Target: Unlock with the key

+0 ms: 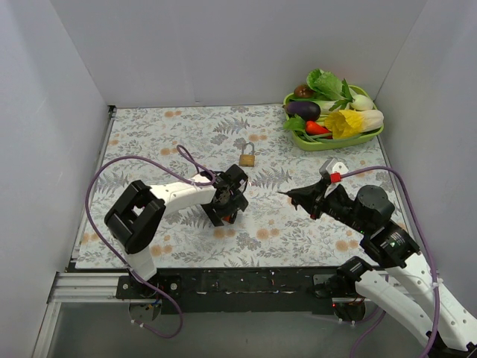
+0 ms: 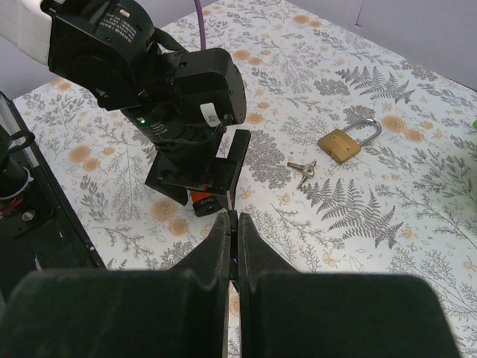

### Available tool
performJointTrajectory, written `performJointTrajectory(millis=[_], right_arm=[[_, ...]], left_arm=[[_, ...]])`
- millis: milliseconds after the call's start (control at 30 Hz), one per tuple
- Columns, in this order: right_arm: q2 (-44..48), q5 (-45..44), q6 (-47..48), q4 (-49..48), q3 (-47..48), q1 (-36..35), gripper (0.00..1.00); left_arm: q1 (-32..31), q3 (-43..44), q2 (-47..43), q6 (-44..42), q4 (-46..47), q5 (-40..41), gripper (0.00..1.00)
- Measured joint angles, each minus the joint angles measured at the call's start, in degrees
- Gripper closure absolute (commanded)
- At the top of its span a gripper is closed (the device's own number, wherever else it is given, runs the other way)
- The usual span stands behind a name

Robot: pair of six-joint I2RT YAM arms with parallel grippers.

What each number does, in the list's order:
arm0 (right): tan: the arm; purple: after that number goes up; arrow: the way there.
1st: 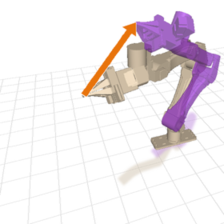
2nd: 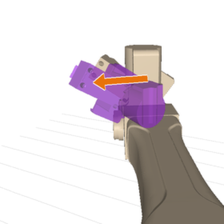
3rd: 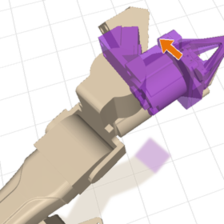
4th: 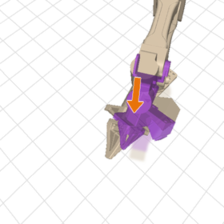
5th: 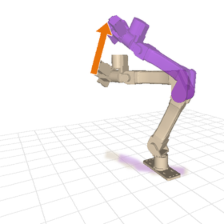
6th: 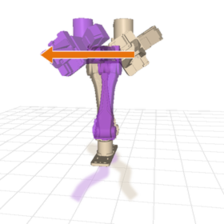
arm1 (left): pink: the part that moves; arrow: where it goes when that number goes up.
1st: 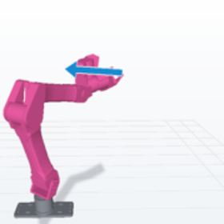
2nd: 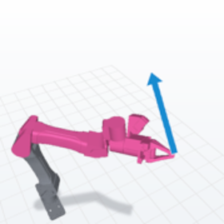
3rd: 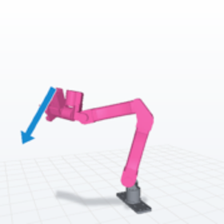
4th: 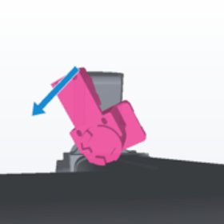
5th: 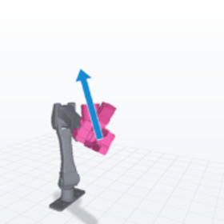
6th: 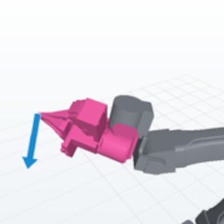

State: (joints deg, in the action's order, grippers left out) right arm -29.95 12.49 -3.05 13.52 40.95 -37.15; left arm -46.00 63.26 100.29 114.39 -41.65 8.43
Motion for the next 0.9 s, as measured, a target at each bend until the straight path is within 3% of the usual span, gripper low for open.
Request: performJointTrajectory(millis=[600, 900], right_arm=[[-0.2, 1.0, -0.2, 0.0, -0.8, 0.0, 0.99], [-0.1, 1.0, -0.3, 0.0, -1.4, 0.0, 0.99]], left_arm=[[4.8, 3.3, 2.6, 0.1, 3.2, 3.4, 0.22], [5.0, 5.2, 3.9, 0.0, -2.2, 4.0, 0.24]])
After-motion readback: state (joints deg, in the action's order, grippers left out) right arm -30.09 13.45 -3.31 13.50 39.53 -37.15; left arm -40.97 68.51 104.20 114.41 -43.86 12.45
